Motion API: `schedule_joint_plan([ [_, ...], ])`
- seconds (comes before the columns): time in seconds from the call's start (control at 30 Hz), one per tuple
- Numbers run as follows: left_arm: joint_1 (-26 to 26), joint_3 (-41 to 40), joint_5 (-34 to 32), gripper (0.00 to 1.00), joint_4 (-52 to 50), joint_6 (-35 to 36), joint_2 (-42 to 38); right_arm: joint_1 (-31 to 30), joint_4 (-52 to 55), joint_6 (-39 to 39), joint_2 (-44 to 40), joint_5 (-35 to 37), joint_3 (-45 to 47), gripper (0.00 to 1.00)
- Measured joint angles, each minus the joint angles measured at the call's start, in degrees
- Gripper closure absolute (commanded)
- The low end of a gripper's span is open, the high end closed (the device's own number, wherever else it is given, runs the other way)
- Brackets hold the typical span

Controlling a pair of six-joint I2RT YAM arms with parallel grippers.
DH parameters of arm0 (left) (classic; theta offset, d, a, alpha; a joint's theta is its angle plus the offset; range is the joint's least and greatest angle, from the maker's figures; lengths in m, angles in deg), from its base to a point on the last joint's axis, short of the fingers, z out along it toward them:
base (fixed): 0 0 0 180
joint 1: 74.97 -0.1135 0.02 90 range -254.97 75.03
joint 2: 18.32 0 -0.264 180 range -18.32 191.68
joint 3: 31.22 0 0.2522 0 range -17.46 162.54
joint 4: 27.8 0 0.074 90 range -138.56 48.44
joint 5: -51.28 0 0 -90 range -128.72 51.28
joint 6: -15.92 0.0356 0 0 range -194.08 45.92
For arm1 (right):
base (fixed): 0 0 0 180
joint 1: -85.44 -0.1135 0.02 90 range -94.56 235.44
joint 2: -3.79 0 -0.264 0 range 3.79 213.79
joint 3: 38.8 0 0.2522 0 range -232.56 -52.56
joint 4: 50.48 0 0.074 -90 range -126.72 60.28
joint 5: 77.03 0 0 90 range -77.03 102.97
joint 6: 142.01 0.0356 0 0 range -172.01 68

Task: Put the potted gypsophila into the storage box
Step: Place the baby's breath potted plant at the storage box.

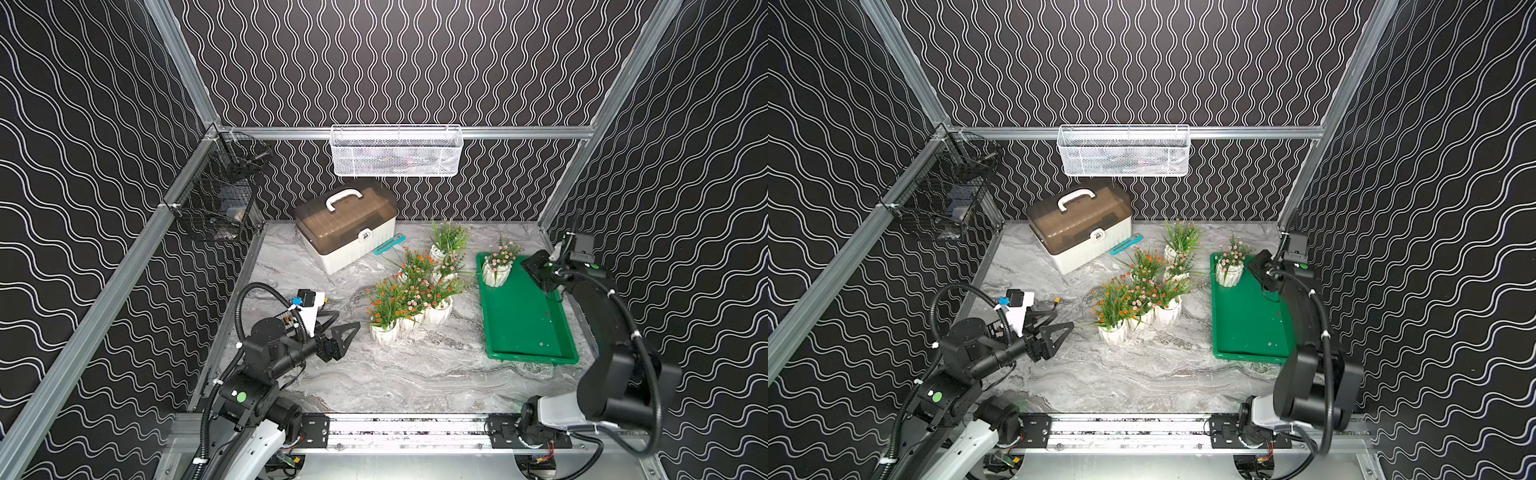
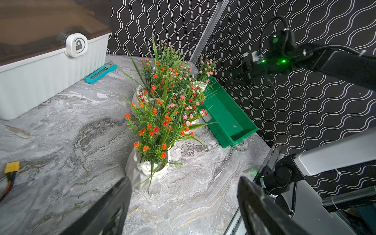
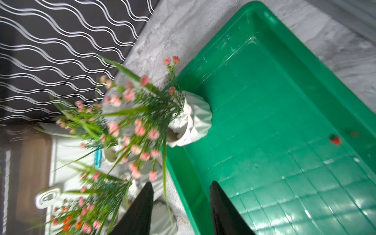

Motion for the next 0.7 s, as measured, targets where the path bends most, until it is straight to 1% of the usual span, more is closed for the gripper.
schedule_joint_plan([
  [0.17, 0.0, 0.0, 0.2, 0.15, 0.0, 0.0, 0.8, 0.1, 0.5, 0.0, -9.6, -3.4, 4.5, 0.52],
  [0.27, -0.1, 0.1, 0.2, 0.15, 0.0, 0.0, 1.1, 0.0, 2.6, -1.2, -12.6, -7.4, 5.2, 0.52],
  [0.4, -0.2, 0.1, 0.5, 0.15, 0.0, 0.0, 1.7, -1.3, 5.4, -3.5, -13.8, -13.5, 5.9, 0.53],
  [0.5, -0.3, 0.1, 1.0, 0.15, 0.0, 0.0, 2.2, -6.1, 7.4, -4.9, -13.9, -15.8, 7.3, 0.53],
  [0.63, -0.6, 0.1, 1.3, 0.15, -0.1, 0.0, 2.5, -15.6, 8.8, -6.3, -12.7, -15.9, 9.3, 0.54],
  [0.7, -0.6, 0.1, 1.7, 0.15, -0.1, 0.0, 2.5, -18.4, 8.9, -6.2, -11.6, -15.1, 10.8, 0.55],
])
